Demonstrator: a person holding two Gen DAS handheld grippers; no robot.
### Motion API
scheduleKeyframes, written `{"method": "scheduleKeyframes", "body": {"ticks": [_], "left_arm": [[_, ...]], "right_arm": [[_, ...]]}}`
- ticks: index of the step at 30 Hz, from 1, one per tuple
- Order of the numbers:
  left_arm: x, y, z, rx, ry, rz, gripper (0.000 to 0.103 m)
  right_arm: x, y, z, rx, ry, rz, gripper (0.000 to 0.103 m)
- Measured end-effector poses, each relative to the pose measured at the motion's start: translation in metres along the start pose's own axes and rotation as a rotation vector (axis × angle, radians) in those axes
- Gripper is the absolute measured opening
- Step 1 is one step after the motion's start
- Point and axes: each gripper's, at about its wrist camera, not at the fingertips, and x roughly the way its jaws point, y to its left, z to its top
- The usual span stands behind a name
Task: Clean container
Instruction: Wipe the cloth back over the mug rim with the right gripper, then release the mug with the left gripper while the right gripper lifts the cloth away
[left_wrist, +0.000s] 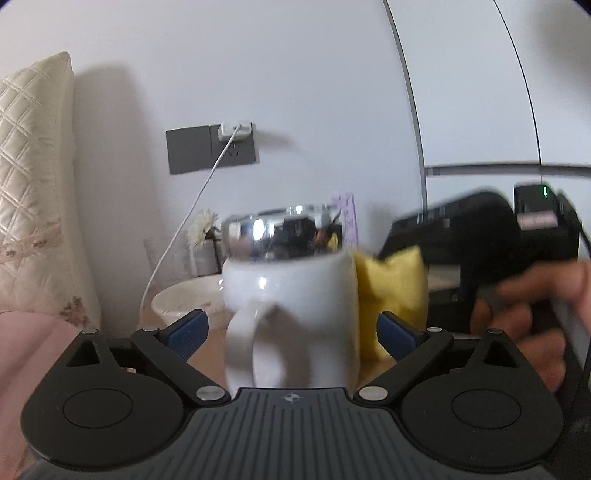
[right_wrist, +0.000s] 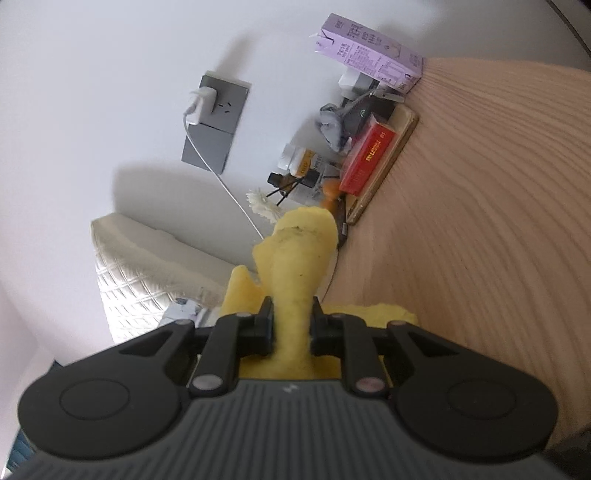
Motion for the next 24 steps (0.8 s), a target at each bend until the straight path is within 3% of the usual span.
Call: {"method": "scheduleKeyframes", "body": {"ticks": [6, 7, 13, 24], "left_arm": [[-0.008, 0.000, -0.006, -0.051, 0.031, -0.005, 0.074], [-0.008, 0.001, -0.006, -0.064, 0.035, -0.002, 0.063], [-0.017, 0.003, -0.007, -0.136, 0.013, 0.055, 0.059], [-0.017, 0.015, -0.011, -0.209, 0.020, 0.059, 0.026]], "right_arm": [[-0.007, 0.008, -0.001, -0.021, -0.024, 0.042, 0.020], [-0.007, 0.006, -0.002, -0.017, -0.021, 0.023, 0.020], [-0.009, 0.002, -0.007, -0.013, -0.027, 0.011, 0.020], [-0.014, 0.006, -0.011, 0.007, -0.042, 0.009, 0.020]]}}
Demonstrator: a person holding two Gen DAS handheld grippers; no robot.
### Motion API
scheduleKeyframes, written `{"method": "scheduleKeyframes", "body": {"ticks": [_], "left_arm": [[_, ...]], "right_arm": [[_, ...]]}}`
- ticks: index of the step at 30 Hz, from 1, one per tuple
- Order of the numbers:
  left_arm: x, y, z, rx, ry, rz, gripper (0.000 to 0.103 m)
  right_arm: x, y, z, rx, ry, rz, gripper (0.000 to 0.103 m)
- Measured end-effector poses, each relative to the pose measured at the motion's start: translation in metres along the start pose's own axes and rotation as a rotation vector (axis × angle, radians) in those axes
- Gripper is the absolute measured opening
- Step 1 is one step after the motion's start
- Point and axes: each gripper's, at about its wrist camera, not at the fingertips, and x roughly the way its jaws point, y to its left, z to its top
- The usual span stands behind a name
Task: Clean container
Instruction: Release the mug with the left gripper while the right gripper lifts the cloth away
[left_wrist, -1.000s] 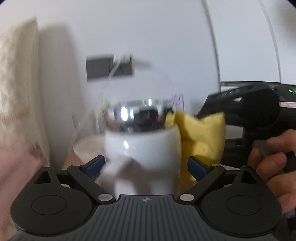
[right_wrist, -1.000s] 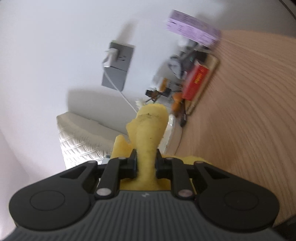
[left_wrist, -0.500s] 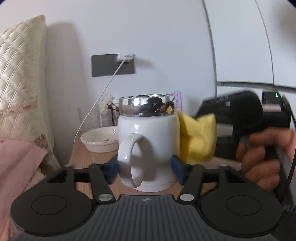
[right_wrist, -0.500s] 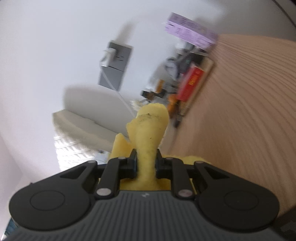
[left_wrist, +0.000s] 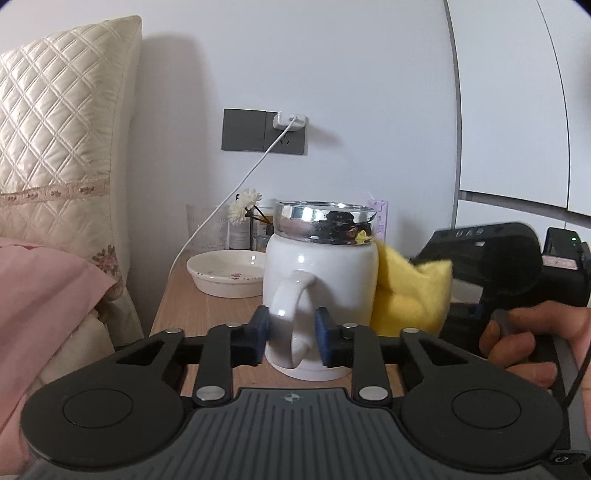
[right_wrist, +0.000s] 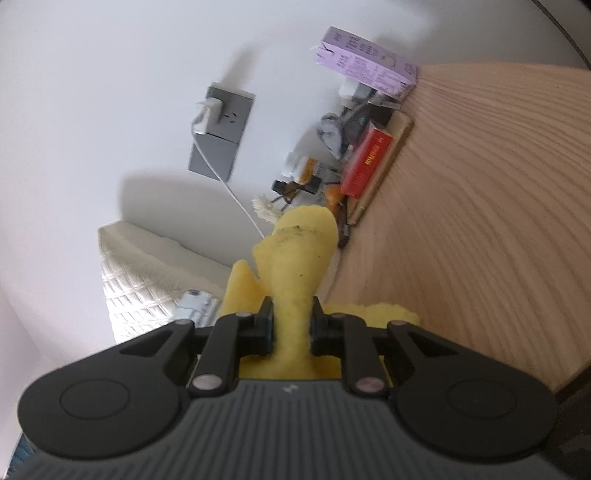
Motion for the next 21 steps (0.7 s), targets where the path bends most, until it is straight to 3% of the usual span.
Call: {"method": "scheduleKeyframes", "body": {"ticks": [3, 10, 14, 21], "left_arm": [[0.003, -0.004, 0.000, 0.022, 0.000, -0.029, 0.023], [0.005, -0.012, -0.004, 0.060, -0.002, -0.084, 0.023], [0.005, -0.013, -0.007, 0.076, 0.002, -0.094, 0.023], [0.006, -0.011, -0.008, 0.071, 0.009, -0.093, 0.023]], "right_arm": [[-0.004, 0.007, -0.003, 0.005, -0.010, 0.037, 0.020], [-0.003, 0.006, -0.017, 0.014, 0.025, -0.026, 0.020], [-0.002, 0.017, -0.016, 0.011, 0.015, 0.018, 0.020], [0.001, 0.005, -0.021, 0.046, 0.032, -0.031, 0.020]]}}
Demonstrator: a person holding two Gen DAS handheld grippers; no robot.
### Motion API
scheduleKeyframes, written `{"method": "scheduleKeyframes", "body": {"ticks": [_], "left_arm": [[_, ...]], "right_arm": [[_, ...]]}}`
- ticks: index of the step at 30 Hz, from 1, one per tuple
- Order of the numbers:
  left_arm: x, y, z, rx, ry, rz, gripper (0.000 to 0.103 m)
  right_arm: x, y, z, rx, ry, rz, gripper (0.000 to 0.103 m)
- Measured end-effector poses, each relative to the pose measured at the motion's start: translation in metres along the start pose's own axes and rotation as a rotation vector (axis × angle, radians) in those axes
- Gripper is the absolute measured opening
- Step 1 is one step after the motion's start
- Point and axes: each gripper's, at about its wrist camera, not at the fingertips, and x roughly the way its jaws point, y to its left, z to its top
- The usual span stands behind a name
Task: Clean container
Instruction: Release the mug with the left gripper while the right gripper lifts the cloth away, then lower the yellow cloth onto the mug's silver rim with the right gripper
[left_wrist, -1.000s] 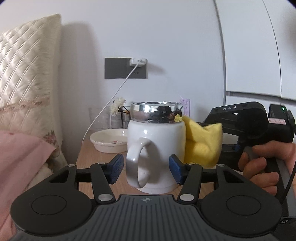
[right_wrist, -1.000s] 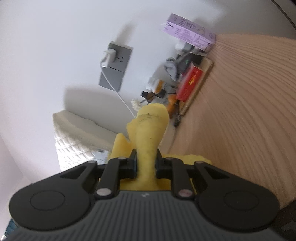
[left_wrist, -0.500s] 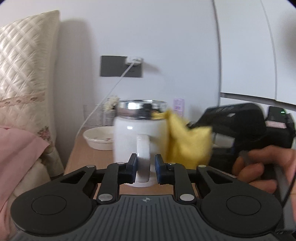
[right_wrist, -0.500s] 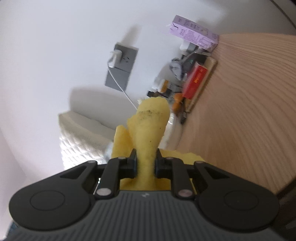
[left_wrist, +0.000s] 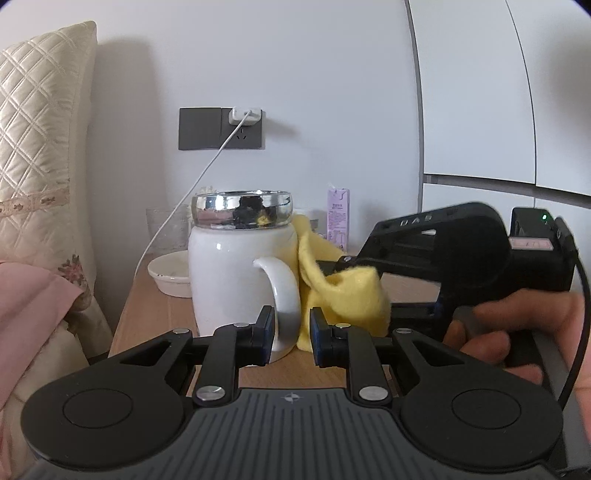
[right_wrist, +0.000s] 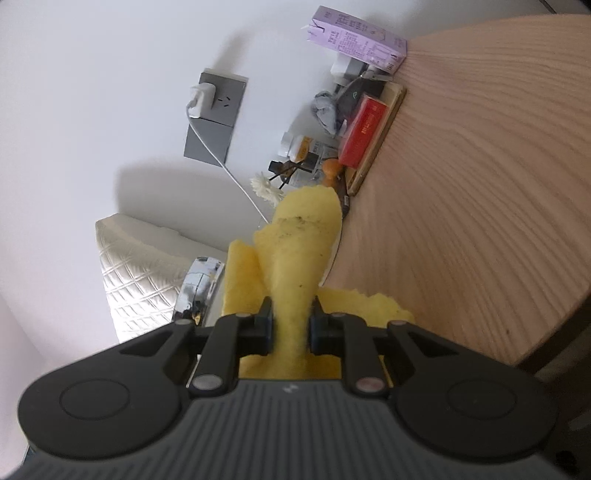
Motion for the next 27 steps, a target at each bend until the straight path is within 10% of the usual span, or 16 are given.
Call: {"method": "scheduleKeyframes", "body": {"ticks": [4, 7, 10, 22, 27], "left_arm": [[0.001, 0.004, 0.001, -0.016, 0.001, 0.014, 0.030], [0.000, 0.008, 0.001, -0.029, -0.020, 0.060, 0.074], [-0.002, 0.007, 0.004, -0.020, -0.073, 0.101, 0.091], [0.039, 0.009, 0.028, 0.000, -0.070, 0.195, 0.092], [0.049, 0.010, 0.034, -0.024, -0.064, 0.187, 0.092]], "right_arm": [[-0.002, 0.007, 0.001, -0.031, -0.014, 0.031, 0.020], [0.001, 0.000, 0.000, -0.016, -0.004, 0.009, 0.020], [0.001, -0.002, 0.000, -0.014, 0.000, 0.007, 0.020], [-0.013, 0.084, 0.040, -0.471, -0.033, -0.036, 0.018], [0.011, 0.135, 0.042, -0.724, 0.096, -0.080, 0.017]]}}
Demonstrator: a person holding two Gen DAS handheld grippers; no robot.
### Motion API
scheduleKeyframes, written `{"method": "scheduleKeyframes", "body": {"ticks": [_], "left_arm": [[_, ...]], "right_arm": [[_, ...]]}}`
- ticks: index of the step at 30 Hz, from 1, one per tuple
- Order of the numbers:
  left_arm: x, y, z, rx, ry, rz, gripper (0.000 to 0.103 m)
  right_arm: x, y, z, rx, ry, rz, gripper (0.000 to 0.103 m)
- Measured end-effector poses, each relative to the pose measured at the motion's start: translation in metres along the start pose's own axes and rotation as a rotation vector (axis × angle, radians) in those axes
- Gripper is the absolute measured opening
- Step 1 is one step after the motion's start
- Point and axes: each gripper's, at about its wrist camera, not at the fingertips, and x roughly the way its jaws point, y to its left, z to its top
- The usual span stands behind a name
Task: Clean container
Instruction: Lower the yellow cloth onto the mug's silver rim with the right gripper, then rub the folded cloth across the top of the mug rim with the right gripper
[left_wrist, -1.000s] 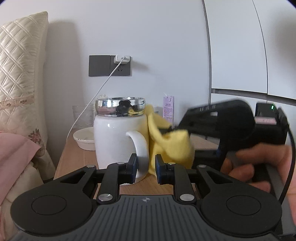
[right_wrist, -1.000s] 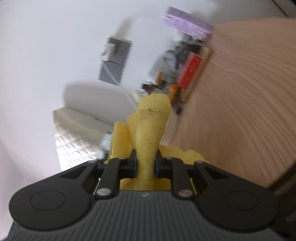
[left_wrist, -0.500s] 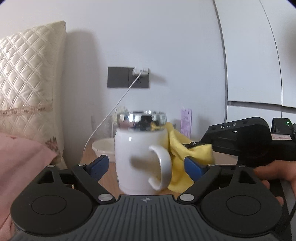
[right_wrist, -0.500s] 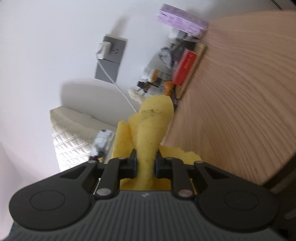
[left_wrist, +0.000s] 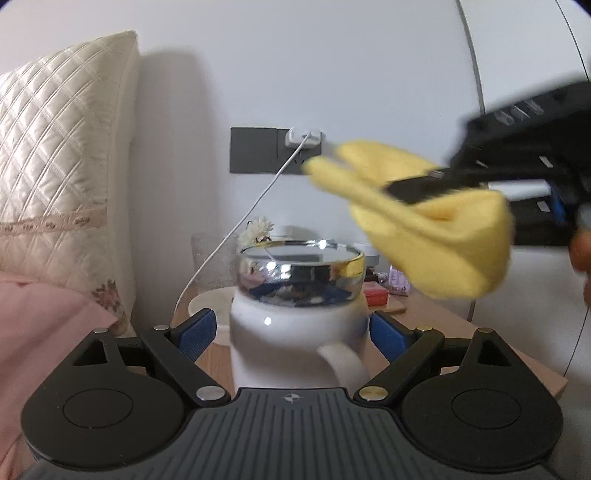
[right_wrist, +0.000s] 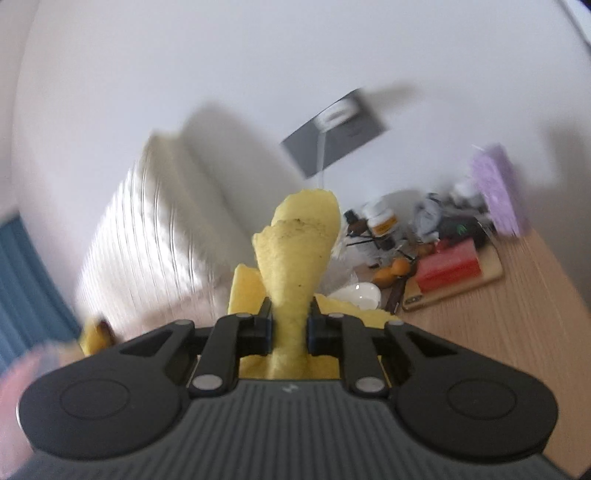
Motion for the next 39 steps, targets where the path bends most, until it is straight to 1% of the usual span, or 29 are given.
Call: {"method": "scheduleKeyframes", "body": {"ticks": [2, 4, 6, 10, 13, 18, 22, 25, 27, 30, 31, 35, 39], "left_arm": [[0.004, -0.003, 0.000, 0.019, 0.003, -0.004, 0.092], [0.012, -0.005, -0.002, 0.012, 0.026, 0.010, 0.092], [0.018, -0.006, -0.003, 0.002, 0.045, 0.024, 0.091], [0.020, -0.006, -0.003, -0.008, 0.047, 0.029, 0.090], [0.019, -0.006, -0.003, -0.008, 0.045, 0.024, 0.090], [0.017, -0.005, -0.004, 0.001, 0.040, 0.012, 0.090], [0.018, -0.003, -0.004, 0.002, 0.039, 0.001, 0.090], [0.017, -0.003, -0.005, 0.004, 0.040, -0.008, 0.090], [0.017, -0.004, -0.005, 0.006, 0.039, -0.014, 0.090], [0.017, -0.005, -0.004, 0.008, 0.039, -0.019, 0.090], [0.017, -0.005, -0.004, 0.008, 0.039, -0.019, 0.090], [0.018, -0.005, -0.005, 0.008, 0.040, -0.016, 0.090], [0.018, -0.006, -0.005, 0.007, 0.041, -0.016, 0.090]], "right_arm": [[0.012, 0.016, 0.010, -0.111, 0.055, -0.018, 0.017], [0.023, 0.028, 0.015, -0.191, 0.094, -0.029, 0.017], [0.033, 0.035, 0.017, -0.236, 0.131, -0.039, 0.017], [0.050, 0.047, 0.012, -0.337, 0.196, -0.066, 0.017], [0.058, 0.052, 0.009, -0.388, 0.217, -0.085, 0.017], [0.063, 0.068, 0.002, -0.468, 0.246, -0.086, 0.017], [0.061, 0.075, -0.002, -0.475, 0.263, -0.056, 0.017], [0.054, 0.076, -0.003, -0.482, 0.274, -0.049, 0.017], [0.049, 0.073, 0.000, -0.469, 0.279, -0.061, 0.017], [0.044, 0.068, 0.003, -0.472, 0.269, -0.108, 0.017], [0.045, 0.066, 0.004, -0.462, 0.267, -0.106, 0.017], [0.052, 0.063, 0.006, -0.444, 0.263, -0.092, 0.017], [0.055, 0.063, 0.003, -0.411, 0.262, -0.044, 0.017]]}}
